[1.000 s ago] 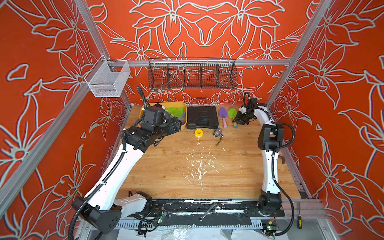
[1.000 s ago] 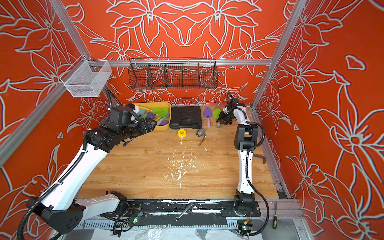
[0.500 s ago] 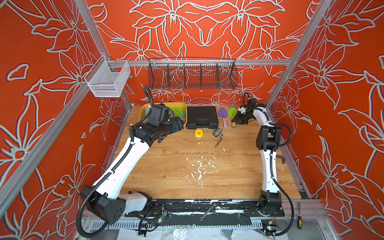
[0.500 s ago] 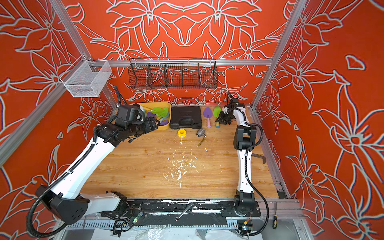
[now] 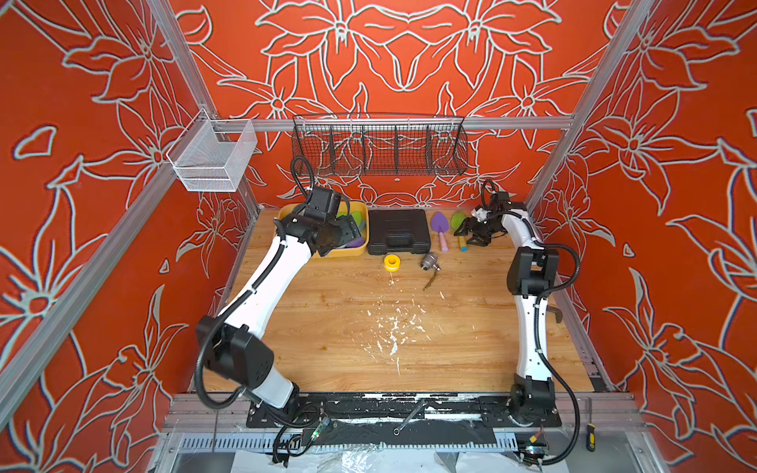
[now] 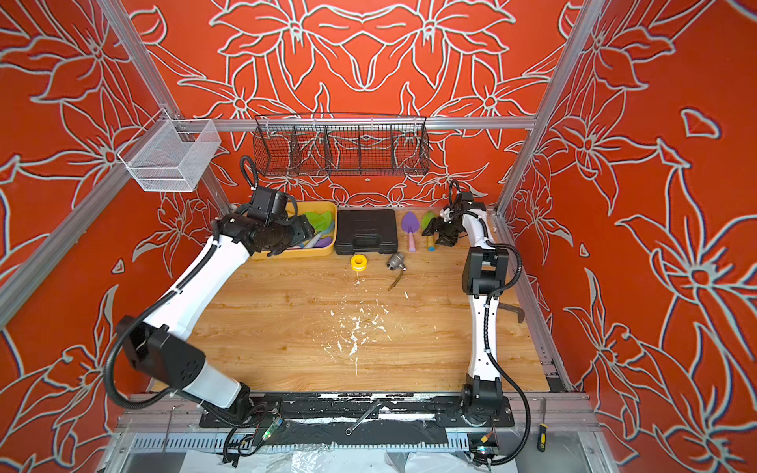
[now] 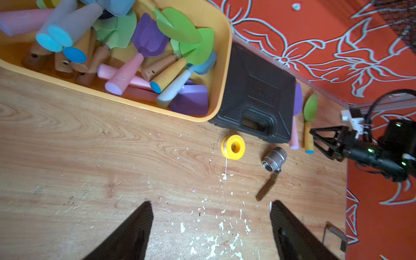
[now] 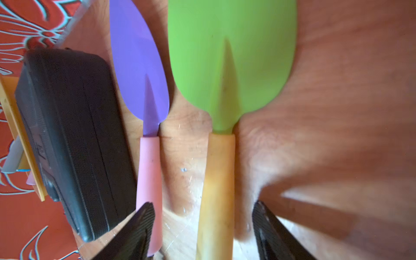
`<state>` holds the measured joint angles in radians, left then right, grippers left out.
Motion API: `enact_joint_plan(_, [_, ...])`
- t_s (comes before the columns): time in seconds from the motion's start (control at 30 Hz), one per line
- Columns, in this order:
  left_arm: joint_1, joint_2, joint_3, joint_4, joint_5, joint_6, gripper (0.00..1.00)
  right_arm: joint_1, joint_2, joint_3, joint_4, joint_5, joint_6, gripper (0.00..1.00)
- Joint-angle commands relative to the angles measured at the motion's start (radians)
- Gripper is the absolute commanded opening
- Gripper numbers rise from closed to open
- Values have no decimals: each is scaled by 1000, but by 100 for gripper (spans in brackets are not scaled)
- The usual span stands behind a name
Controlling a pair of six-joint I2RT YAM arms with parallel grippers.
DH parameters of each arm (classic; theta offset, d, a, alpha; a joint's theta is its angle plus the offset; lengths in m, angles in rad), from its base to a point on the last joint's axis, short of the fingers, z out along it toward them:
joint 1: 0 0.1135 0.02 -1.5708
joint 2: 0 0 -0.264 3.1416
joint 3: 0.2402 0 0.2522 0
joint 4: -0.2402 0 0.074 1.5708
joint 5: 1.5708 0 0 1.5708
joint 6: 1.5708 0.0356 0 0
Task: Take the shovel out of the storage box
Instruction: Place the shovel at the center of the board, then pick up the shovel from the storage box.
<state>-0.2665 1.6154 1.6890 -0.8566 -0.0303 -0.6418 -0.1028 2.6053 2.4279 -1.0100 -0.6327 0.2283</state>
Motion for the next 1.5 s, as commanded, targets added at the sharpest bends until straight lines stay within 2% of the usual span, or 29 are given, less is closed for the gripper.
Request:
enact_joint_plan(0.0, [44,107,108,-110,-26,54,82,0,-156,-99,6,-17,16,74])
enact_joint_plan(0.17, [105,347,356,-251,27,161,81,26,-388,-329,53,-36,29,80])
enact_joint_plan(0.3, [134,537,567,-342,32,214,77,70,-563,-495,94,-59,51,80])
enact_joint_plan(0.53, [169,793,827,-386,65,240,61,158,-803,-710,147,-87,119,80])
enact_joint_plan(0.8, [190,876,838,-309,80,266,52,231,-898,-822,180,-87,167,80])
enact_joint_plan(1.0, [190,925,838,-283,90,291,49,258,-911,-837,175,-73,171,78])
enact_joint_plan(1.23, [188,964,831,-293,50,306,45,277,-917,-839,174,-70,180,77])
enact_joint_plan(1.47, [188,959,804,-303,37,326,37,284,-912,-831,179,-62,196,76])
